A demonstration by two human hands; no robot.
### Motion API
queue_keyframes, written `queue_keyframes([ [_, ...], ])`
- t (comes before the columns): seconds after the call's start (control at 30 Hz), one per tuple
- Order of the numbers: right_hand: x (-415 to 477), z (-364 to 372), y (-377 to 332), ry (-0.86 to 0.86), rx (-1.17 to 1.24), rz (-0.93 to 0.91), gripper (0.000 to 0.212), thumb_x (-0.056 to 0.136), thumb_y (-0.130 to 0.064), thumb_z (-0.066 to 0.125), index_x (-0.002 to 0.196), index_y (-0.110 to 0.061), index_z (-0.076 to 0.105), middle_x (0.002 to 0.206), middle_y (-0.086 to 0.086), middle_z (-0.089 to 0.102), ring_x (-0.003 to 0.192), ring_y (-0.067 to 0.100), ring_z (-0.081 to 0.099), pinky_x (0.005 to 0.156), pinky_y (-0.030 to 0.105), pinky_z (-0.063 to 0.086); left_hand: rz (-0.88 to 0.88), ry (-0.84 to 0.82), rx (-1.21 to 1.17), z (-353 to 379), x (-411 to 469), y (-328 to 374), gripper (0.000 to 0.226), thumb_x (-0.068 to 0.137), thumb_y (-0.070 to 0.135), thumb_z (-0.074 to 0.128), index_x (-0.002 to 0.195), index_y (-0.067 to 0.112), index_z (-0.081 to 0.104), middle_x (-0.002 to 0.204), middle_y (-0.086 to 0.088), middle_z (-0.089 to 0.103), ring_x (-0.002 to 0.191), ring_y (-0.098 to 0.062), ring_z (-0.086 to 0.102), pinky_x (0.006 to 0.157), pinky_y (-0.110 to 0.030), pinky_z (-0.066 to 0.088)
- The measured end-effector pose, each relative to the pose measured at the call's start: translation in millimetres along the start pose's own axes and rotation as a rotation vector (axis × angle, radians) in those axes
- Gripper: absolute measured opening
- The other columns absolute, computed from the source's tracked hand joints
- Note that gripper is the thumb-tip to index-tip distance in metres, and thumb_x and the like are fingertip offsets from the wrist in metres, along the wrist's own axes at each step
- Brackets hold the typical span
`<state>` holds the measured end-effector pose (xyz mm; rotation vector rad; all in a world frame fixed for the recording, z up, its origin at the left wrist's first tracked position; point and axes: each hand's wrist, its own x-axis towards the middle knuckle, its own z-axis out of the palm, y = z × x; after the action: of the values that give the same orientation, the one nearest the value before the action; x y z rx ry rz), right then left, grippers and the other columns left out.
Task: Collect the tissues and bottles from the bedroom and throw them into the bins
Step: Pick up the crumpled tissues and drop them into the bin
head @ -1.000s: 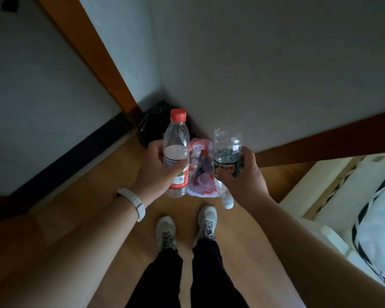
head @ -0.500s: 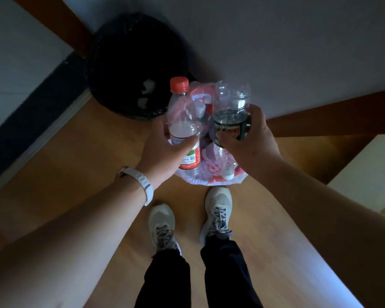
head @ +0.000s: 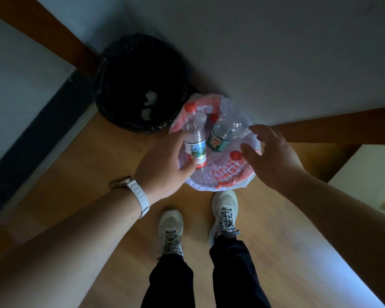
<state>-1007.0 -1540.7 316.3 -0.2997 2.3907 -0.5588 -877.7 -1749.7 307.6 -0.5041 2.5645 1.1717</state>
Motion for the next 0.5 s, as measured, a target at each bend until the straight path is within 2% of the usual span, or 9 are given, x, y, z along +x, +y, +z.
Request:
queue_keyframes([
  [0.1,-22,-30,-19,0.012,-0.120,-0.105,0.046,0.089,-0.042,0.055,0.132,-0.027,0.051,0.135,-0.001,0.053,0.109,0.020,0.057,0.084,0.035,0.050,0.151,-0.005,0.176,-43,-13,25,0.044,0.087,0.030,0.068,0.127,0.017,0.054,0.121,0.001,0.060,0.110,-0.013,0.054,0.089,-0.023,0.046],
  [0.2,-49,-60,-45,0.002,-0.236,-0.185,0.045,0.088,-0.046,0.053,0.130,-0.028,0.051,0.135,-0.004,0.052,0.114,0.026,0.056,0.087,0.042,0.051,0.229,0.013,0.320,-82,-26,52,0.046,0.085,0.031,0.066,0.126,0.014,0.056,0.126,-0.006,0.059,0.117,-0.023,0.054,0.093,-0.032,0.047],
  [0.33,-99,-110,-84,0.080,-0.322,-0.264,0.044,0.088,-0.052,0.049,0.126,-0.030,0.053,0.131,-0.006,0.053,0.113,0.028,0.056,0.086,0.044,0.051,0.314,0.034,0.480,-137,-51,100,0.046,0.087,0.035,0.060,0.128,0.015,0.055,0.133,-0.010,0.056,0.124,-0.032,0.052,0.095,-0.046,0.048],
  [0.5,-180,-176,-132,0.138,-0.428,-0.312,0.045,0.089,-0.054,0.050,0.129,-0.033,0.051,0.135,-0.006,0.052,0.121,0.024,0.051,0.093,0.045,0.047,0.393,0.089,0.548,-206,-98,166,0.051,0.085,0.038,0.053,0.132,0.018,0.052,0.137,-0.011,0.053,0.130,-0.033,0.047,0.100,-0.048,0.043],
])
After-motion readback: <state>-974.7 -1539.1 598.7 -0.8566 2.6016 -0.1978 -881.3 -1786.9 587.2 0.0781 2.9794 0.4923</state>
